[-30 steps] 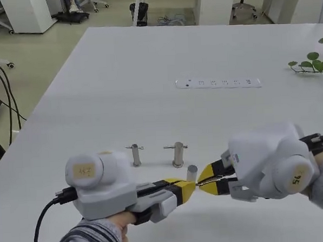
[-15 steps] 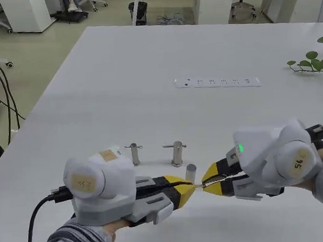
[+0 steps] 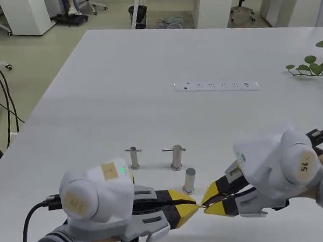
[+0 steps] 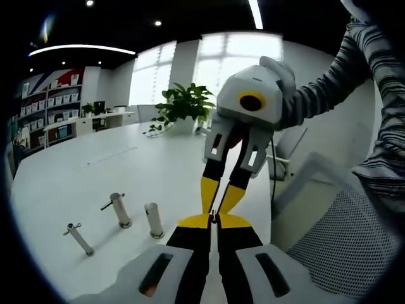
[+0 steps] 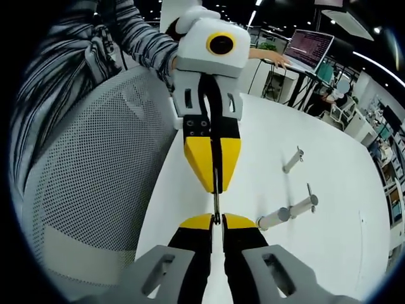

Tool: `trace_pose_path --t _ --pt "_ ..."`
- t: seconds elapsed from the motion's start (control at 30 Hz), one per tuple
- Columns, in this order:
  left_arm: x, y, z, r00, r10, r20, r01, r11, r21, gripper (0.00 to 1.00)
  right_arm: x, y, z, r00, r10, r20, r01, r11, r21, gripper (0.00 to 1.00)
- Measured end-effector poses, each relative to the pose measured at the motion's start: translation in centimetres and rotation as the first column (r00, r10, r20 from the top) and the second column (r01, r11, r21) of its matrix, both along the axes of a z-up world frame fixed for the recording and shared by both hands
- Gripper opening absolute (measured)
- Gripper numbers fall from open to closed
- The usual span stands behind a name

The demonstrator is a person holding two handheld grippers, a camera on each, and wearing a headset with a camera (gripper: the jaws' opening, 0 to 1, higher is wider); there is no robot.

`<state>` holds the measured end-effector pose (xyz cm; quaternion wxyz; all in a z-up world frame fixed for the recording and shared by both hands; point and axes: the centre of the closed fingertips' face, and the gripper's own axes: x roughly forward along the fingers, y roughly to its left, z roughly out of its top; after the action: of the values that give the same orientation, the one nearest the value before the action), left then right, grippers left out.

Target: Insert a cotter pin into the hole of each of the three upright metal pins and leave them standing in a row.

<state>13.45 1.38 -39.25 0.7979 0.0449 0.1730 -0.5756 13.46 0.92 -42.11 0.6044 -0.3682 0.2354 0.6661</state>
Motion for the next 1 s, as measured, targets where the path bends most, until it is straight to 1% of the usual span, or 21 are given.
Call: trace_pose_path --t 0.07,0.1,0.13,0.23,0.33,0.43,0.47,0.53,0.6,0.67,0.73,0.8,0.83,0.87,0.9,0.93,1.0 --pt "-0.4 0.0 0.1 1.0 -0.018 0.01 0.018 1.0 0.0 0.0 -0.7 0.0 -0.1 1.0 0.023 -0.022 -0.023 1.0 -0.004 0.0" --pt "-0.6 -0.1 0.1 1.0 -0.025 0.005 0.025 1.0 -0.004 0.0 -1.1 0.1 -0.1 0.999 0.033 -0.036 -0.033 0.999 -0.004 0.0" --pt "-0.8 -0.2 0.2 1.0 -0.031 0.003 0.031 0.999 -0.009 0.0 -1.2 0.1 -0.1 0.999 0.036 -0.041 -0.036 0.999 -0.005 0.0" --pt "-0.9 -0.1 -0.1 0.999 -0.033 0.004 0.033 0.999 0.006 0.0 -1.3 0.0 -0.2 0.998 0.039 -0.041 -0.039 0.999 -0.009 0.0" --pt "-0.8 0.0 -0.4 1.0 -0.021 -0.001 0.021 1.0 0.02 0.0 -1.1 -0.1 0.0 0.999 0.027 -0.036 -0.027 1.0 -0.01 0.0" --pt "-0.6 0.1 -0.3 1.0 0.0 0.0 0.0 1.0 0.015 0.0 -0.8 -0.1 0.2 1.0 0.023 -0.021 -0.023 1.0 -0.01 0.0" --pt "-0.3 0.3 -0.3 0.999 0.033 -0.008 -0.033 0.999 0.014 0.0 -0.6 -0.1 0.3 1.0 0.012 -0.011 -0.012 1.0 -0.009 0.0" --pt "0.2 0.4 -0.2 0.998 0.06 0.019 -0.06 0.998 0.018 0.02 -0.3 -0.1 0.4 1.0 -0.004 -0.004 0.004 1.0 -0.001 0.0" --pt "0.5 0.5 -0.4 0.996 0.088 0.027 -0.089 0.995 0.034 0.06 0.0 -0.2 0.5 1.0 -0.015 0.003 0.015 1.0 0.0 0.0" --pt "0.8 0.7 -0.7 0.994 0.102 0.042 -0.104 0.993 0.047 0.11 0.3 -0.2 0.5 1.0 -0.022 0.016 0.022 1.0 -0.002 0.0" --pt "0.9 0.8 -0.8 0.992 0.116 0.043 -0.118 0.992 0.05 0.16 0.6 -0.4 0.5 0.999 -0.035 0.029 0.035 0.999 -0.004 0.0" --pt "1.4 0.9 -0.8 0.988 0.143 0.061 -0.146 0.988 0.059 0.22 1.1 -0.6 0.4 0.997 -0.063 0.032 0.063 0.998 -0.01 0.0" --pt "1.6 1.0 -0.9 0.985 0.155 0.074 -0.16 0.985 0.068 0.25 1.6 -0.9 0.2 0.996 -0.081 0.043 0.082 0.996 -0.022 0.0" --pt "1.8 1.0 -1.1 0.983 0.164 0.08 -0.17 0.982 0.076 0.28 2.0 -1.1 0.1 0.994 -0.094 0.055 0.096 0.995 -0.034 0.0" --pt "2.1 1.2 -1.2 0.98 0.178 0.092 -0.186 0.979 0.086 0.29 2.3 -1.2 0.0 0.993 -0.097 0.066 0.1 0.994 -0.039 0.0" --pt "2.3 1.3 -1.3 0.976 0.189 0.106 -0.199 0.975 0.096 0.3 2.5 -1.3 -0.1 0.992 -0.109 0.067 0.111 0.993 -0.039 0.0" --pt "2.5 1.4 -1.4 0.974 0.201 0.107 -0.212 0.972 0.101 0.32 3.1 -1.7 -0.3 0.988 -0.134 0.074 0.137 0.989 -0.048 0.0"
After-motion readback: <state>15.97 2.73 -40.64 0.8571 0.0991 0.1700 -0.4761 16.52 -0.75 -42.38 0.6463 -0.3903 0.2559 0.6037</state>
